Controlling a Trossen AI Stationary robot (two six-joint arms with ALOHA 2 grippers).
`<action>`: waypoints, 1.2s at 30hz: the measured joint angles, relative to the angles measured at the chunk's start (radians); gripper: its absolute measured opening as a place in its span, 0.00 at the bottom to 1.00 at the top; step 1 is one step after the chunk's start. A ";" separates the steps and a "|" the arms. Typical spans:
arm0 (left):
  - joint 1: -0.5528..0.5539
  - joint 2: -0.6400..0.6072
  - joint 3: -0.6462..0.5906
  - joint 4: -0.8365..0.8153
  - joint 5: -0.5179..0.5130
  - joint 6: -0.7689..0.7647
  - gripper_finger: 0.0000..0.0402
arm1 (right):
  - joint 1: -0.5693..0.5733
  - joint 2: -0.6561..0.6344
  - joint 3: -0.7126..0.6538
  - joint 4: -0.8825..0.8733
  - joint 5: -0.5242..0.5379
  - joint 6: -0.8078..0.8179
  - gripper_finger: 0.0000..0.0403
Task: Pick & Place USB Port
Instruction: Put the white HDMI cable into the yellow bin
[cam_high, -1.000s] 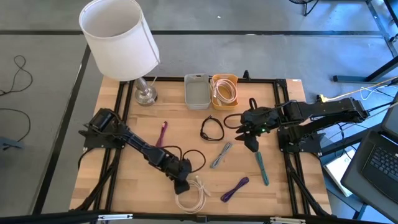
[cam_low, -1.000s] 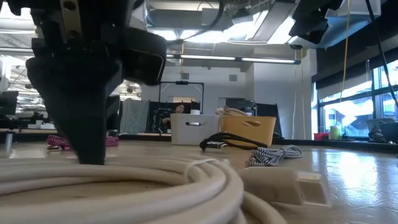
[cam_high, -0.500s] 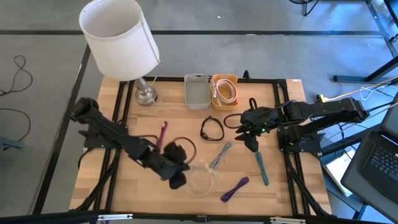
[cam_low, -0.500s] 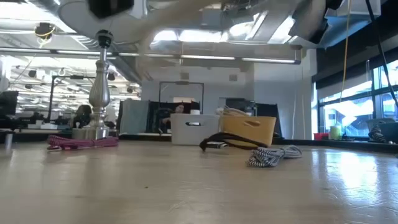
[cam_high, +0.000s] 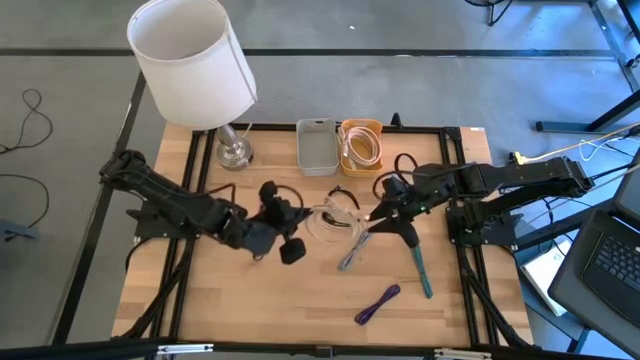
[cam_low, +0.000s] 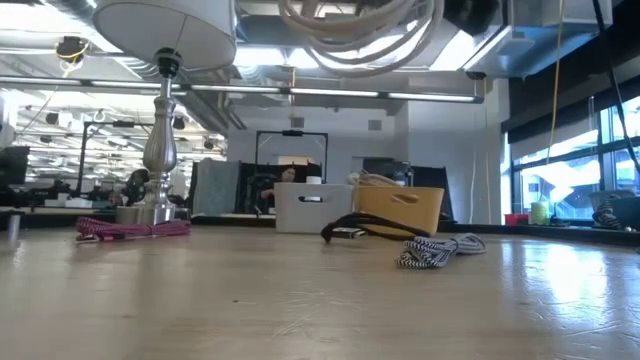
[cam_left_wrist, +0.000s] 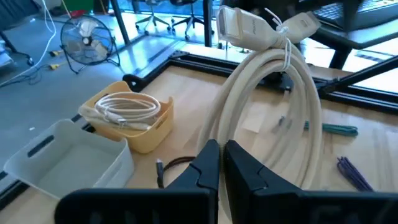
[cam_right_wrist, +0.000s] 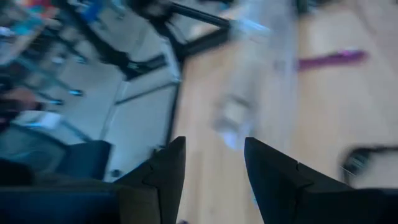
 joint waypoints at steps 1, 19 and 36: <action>0.012 0.000 0.000 0.011 0.010 0.016 0.01 | 0.000 0.000 0.000 0.022 -0.021 0.001 0.42; 0.076 0.000 0.000 0.025 0.117 0.093 0.01 | -0.002 -0.044 0.000 -0.002 -0.024 0.004 0.42; 0.081 0.000 0.000 0.140 0.114 0.164 0.01 | -0.001 -0.054 0.000 -0.117 0.099 -0.043 0.42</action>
